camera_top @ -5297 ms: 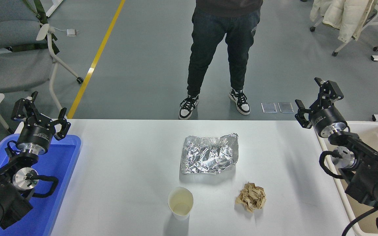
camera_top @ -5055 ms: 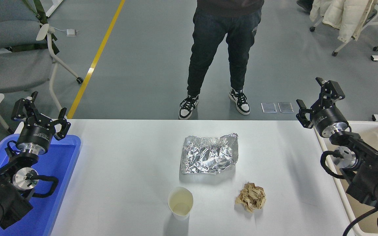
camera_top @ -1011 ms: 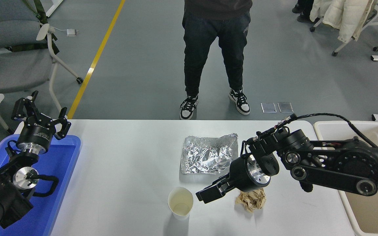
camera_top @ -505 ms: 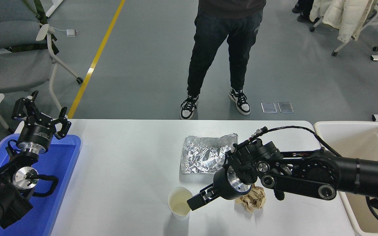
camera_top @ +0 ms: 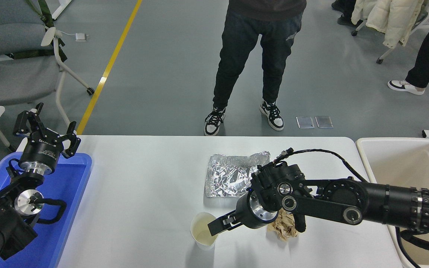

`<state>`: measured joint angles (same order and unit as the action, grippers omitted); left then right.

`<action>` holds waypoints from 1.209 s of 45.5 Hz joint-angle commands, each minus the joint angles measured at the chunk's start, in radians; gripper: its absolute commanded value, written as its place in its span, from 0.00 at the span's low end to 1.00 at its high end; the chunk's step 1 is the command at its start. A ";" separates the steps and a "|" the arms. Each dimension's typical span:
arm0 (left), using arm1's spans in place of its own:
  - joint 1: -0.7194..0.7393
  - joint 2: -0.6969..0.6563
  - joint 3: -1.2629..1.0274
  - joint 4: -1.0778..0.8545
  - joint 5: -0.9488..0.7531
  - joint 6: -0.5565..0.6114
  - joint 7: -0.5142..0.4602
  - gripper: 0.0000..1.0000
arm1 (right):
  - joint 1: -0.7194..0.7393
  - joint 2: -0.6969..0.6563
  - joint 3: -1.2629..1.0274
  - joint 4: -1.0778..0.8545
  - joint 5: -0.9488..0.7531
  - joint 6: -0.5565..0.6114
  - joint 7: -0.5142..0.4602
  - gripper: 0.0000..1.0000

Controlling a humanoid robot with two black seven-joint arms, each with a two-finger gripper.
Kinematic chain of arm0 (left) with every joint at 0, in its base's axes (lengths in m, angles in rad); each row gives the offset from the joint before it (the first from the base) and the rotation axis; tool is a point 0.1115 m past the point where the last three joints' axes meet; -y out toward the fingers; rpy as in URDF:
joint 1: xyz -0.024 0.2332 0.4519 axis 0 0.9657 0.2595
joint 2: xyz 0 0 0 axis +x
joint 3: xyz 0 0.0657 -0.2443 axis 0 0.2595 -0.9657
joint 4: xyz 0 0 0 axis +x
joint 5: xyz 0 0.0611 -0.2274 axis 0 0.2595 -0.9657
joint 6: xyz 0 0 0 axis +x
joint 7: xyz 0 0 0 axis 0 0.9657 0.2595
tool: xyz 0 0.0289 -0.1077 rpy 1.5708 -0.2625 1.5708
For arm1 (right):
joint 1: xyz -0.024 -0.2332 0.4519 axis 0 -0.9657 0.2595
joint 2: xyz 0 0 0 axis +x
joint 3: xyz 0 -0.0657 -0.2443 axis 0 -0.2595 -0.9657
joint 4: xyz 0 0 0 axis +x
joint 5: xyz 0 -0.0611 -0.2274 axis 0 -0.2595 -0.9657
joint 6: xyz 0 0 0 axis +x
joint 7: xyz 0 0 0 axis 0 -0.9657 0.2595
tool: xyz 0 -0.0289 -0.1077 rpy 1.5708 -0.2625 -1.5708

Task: Clean the table surface

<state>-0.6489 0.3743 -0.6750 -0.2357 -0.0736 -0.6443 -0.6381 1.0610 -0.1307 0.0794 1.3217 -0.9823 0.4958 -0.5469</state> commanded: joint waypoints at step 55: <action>0.000 0.000 0.000 0.001 0.000 -0.003 0.000 1.00 | -0.066 0.054 -0.009 -0.148 -0.150 -0.008 0.085 0.00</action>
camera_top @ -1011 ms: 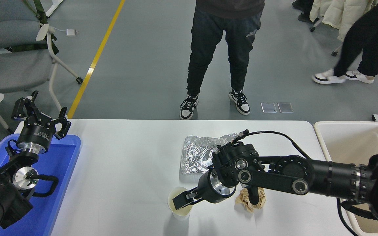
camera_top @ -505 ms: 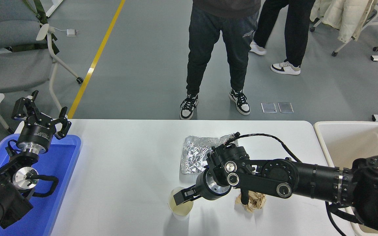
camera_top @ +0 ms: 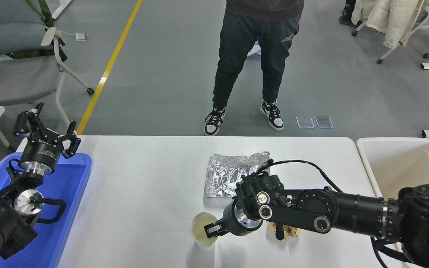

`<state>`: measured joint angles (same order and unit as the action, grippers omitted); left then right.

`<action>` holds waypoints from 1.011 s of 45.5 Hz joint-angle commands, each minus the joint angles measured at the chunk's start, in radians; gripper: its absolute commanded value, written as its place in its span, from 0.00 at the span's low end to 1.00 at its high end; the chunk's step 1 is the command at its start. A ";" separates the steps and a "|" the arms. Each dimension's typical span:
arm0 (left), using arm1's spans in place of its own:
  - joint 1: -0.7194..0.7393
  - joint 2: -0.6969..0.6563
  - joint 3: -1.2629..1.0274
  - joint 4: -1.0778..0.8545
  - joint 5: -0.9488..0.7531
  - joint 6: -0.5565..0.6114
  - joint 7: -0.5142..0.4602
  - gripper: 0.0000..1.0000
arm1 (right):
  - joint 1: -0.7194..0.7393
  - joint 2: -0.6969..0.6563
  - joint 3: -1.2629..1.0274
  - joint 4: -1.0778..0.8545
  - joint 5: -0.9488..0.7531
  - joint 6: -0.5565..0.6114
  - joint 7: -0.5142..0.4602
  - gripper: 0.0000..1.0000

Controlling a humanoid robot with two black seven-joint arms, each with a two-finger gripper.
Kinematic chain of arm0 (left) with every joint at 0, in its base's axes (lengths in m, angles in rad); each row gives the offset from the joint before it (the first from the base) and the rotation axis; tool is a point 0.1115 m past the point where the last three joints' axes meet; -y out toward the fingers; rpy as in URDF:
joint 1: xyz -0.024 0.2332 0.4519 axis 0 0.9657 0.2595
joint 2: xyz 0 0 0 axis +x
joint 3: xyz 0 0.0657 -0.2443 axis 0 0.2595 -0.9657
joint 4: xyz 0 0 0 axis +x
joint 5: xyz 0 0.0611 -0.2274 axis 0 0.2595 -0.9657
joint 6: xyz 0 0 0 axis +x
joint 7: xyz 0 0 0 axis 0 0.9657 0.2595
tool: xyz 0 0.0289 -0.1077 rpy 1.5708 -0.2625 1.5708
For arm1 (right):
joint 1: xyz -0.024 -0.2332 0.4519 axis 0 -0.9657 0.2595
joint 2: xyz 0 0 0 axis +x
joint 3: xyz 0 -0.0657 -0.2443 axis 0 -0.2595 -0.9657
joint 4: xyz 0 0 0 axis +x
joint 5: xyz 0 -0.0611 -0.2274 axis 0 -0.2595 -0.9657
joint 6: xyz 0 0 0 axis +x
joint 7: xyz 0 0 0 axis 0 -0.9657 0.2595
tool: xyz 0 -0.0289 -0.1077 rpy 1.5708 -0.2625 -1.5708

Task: Clean the table surface

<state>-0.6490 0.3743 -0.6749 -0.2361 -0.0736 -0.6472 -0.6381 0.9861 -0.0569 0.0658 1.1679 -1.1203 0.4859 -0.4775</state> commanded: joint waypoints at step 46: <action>0.000 0.000 0.000 0.000 0.000 0.000 0.000 1.00 | 0.523 -0.581 0.140 0.400 0.390 0.204 0.007 0.00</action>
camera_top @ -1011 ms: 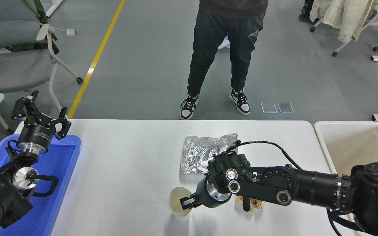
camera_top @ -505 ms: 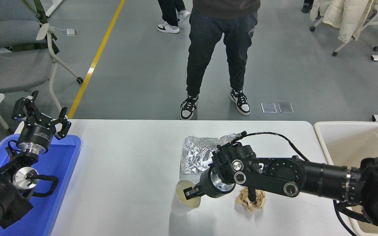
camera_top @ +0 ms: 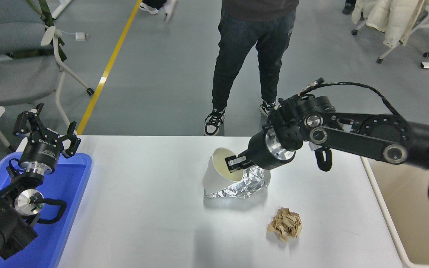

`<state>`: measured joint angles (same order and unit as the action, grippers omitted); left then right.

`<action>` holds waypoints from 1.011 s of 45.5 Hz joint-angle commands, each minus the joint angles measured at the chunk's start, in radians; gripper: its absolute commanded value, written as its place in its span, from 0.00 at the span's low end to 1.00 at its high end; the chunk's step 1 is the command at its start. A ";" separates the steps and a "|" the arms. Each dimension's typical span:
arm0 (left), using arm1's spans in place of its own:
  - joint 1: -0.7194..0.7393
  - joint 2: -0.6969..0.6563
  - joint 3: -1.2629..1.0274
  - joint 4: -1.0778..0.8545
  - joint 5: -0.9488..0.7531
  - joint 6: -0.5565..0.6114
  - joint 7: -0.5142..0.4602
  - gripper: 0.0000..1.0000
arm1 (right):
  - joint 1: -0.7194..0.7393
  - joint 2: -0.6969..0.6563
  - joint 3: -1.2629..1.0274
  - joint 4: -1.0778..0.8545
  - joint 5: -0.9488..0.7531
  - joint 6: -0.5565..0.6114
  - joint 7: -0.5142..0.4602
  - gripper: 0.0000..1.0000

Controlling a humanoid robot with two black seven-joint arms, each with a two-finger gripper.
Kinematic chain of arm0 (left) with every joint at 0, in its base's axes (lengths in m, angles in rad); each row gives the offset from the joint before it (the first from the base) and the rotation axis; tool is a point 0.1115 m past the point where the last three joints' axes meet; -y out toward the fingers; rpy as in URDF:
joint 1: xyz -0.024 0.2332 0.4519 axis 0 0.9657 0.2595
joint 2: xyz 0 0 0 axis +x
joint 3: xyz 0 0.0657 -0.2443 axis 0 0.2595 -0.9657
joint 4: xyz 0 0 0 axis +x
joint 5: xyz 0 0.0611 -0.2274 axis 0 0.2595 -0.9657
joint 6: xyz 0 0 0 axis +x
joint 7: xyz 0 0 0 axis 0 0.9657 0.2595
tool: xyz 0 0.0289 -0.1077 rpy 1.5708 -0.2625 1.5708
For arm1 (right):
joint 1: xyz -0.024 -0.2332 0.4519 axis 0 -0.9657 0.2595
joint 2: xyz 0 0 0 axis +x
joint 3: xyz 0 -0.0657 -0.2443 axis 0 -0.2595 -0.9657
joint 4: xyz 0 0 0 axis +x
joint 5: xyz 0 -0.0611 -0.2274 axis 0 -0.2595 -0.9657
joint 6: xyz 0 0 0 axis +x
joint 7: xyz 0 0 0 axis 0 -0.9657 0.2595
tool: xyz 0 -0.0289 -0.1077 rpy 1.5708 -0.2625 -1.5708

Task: Clean the table surface

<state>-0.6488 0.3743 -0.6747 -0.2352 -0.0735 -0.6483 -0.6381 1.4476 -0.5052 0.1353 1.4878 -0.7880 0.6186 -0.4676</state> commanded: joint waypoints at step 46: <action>0.000 0.000 0.001 0.001 -0.002 0.004 0.000 1.00 | -0.279 -0.616 0.288 -0.372 -0.030 0.079 0.262 0.00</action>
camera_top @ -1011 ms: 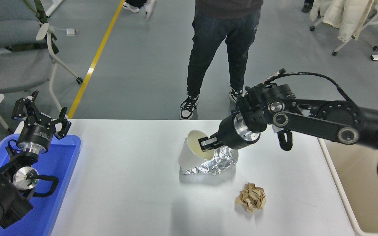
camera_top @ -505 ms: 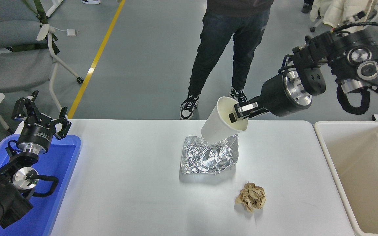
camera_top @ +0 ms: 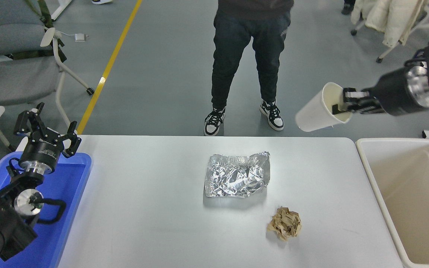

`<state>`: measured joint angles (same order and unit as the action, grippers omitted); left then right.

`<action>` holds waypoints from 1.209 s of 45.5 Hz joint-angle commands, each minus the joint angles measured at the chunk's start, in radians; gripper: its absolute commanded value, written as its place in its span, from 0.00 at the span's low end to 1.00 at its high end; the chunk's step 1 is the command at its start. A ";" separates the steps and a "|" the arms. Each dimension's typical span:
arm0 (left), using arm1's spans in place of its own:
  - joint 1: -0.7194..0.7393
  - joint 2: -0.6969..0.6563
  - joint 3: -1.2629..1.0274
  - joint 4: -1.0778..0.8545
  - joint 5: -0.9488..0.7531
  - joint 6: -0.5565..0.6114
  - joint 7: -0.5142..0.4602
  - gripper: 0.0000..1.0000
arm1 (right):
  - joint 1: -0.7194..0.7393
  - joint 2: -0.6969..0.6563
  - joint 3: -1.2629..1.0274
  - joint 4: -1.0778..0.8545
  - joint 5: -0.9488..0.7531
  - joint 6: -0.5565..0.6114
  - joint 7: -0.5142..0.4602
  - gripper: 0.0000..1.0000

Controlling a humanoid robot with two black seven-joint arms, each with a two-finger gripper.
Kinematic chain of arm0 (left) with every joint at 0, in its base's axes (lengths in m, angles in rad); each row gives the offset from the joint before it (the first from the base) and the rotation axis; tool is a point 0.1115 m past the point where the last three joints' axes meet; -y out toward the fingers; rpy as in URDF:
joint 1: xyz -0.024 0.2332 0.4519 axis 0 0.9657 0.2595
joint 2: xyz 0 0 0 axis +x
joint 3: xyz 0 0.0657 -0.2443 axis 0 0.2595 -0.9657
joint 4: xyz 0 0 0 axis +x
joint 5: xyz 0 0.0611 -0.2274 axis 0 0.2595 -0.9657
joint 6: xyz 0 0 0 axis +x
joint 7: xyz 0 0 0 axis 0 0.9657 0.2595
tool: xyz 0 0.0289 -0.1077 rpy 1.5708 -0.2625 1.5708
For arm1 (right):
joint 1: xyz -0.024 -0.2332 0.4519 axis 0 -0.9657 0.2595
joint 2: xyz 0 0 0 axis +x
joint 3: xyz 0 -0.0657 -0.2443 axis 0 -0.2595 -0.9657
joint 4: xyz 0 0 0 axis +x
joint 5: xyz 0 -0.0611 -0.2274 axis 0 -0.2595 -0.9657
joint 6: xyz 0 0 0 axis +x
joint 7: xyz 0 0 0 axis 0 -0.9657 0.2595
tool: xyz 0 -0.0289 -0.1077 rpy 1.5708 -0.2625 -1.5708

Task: Clean the table surface

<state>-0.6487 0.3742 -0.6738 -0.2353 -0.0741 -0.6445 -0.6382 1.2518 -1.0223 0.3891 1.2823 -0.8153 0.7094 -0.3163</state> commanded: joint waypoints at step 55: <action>0.000 0.000 0.000 -0.001 0.000 0.000 0.000 1.00 | -0.505 0.378 0.001 -1.230 0.018 -0.361 0.422 0.00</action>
<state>-0.6490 0.3744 -0.6744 -0.2357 -0.0742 -0.6437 -0.6381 0.7763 -0.8237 0.4048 0.2904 -0.8013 0.4084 0.0710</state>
